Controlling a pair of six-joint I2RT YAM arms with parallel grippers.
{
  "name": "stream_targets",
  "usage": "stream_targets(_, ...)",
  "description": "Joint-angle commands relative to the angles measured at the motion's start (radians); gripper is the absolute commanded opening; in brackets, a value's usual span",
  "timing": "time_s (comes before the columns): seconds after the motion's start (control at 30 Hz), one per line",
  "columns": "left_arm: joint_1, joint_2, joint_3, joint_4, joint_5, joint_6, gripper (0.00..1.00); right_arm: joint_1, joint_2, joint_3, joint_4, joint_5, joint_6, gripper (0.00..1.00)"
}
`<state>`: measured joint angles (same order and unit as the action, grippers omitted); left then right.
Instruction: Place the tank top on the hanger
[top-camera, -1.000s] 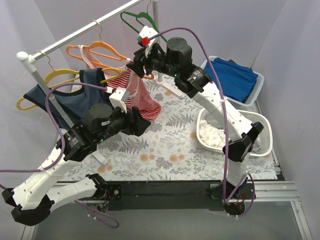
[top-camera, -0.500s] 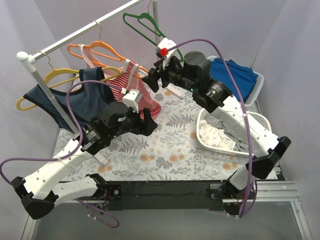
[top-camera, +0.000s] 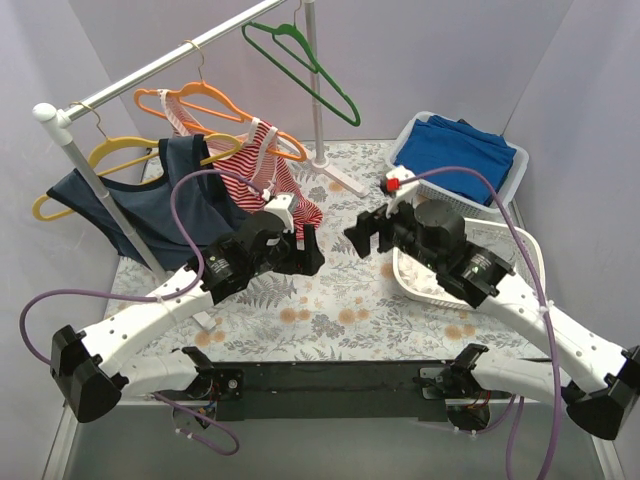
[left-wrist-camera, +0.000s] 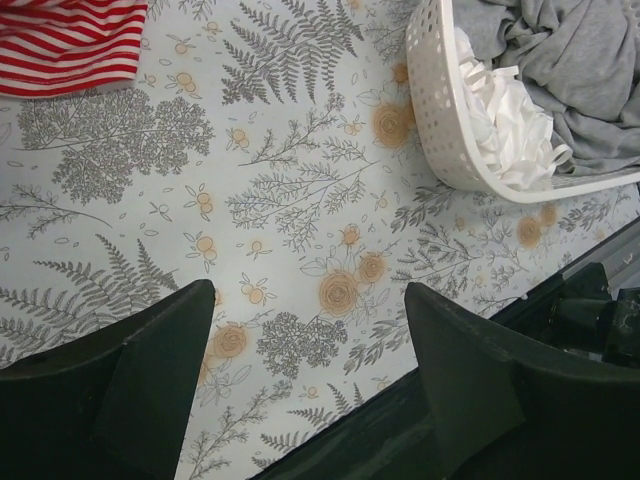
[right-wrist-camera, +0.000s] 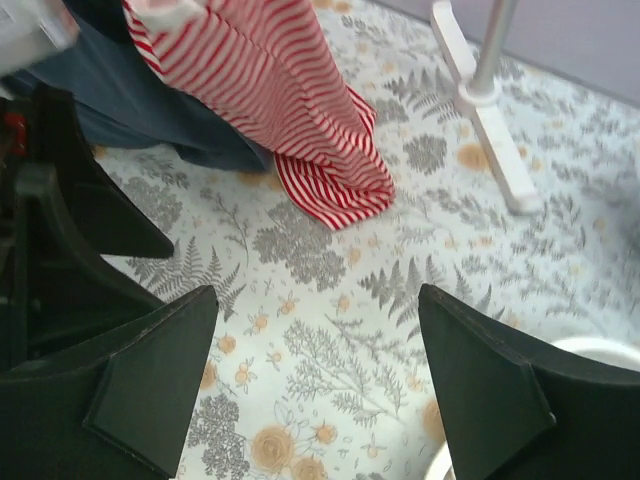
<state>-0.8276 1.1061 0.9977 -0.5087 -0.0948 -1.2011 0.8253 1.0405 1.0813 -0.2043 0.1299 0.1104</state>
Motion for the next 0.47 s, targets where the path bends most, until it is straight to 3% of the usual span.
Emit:
stream_targets(0.0,0.001,0.001,-0.047,0.079,-0.019,-0.055,0.77,0.002,-0.109,-0.194,0.034,0.108,0.147,0.90)
stream_targets(0.2,-0.001,0.031,-0.059,0.113,-0.028,-0.068,0.77,0.001,-0.200,-0.386,0.034,0.137,0.276,0.91)
stream_targets(0.43,-0.001,0.066,-0.054,0.139,-0.026,-0.055,0.77,0.001,-0.203,-0.400,0.000,0.163,0.308,0.91)
